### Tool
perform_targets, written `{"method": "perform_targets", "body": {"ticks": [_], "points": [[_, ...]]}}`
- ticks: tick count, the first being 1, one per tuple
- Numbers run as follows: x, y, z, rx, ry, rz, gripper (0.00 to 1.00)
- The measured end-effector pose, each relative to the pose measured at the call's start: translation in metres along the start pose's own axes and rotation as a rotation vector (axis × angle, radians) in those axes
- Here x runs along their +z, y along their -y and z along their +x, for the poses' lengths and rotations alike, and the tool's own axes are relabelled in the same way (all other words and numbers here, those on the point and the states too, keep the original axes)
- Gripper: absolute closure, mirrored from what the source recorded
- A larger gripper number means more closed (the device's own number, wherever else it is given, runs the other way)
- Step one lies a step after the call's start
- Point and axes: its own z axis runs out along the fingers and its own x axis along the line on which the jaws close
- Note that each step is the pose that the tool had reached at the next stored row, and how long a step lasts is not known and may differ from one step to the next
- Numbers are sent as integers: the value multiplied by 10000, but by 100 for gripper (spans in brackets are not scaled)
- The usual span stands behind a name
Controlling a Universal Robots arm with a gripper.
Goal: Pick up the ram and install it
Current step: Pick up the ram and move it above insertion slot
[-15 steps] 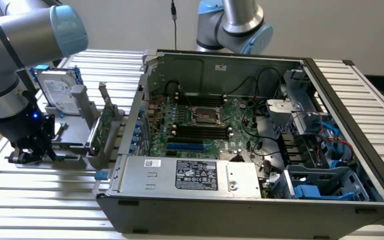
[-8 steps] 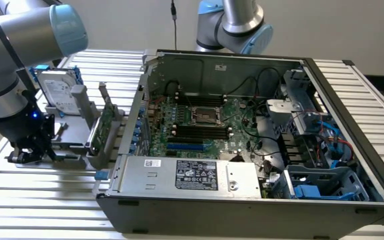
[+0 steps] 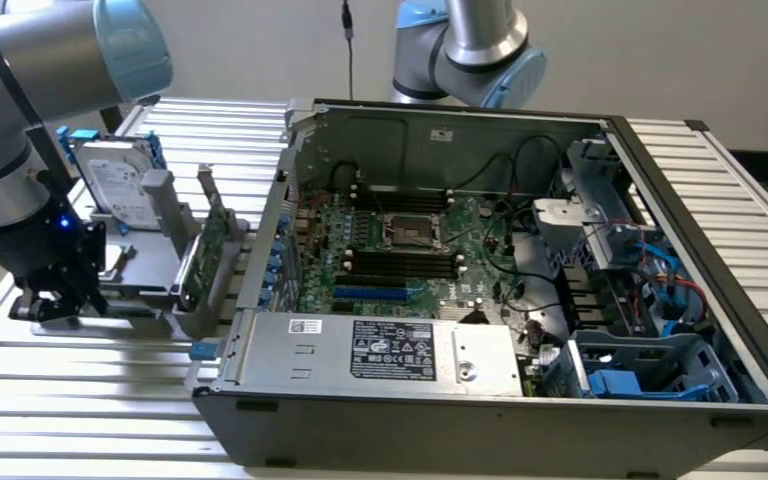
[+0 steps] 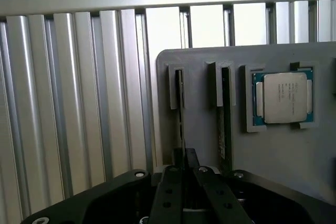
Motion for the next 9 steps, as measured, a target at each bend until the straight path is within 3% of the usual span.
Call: {"method": "perform_targets", "body": {"ticks": [5,9], "points": [[-109,-3,-5,0,0,0,87],[-251,-7,-10,0,1,1,87]]}}
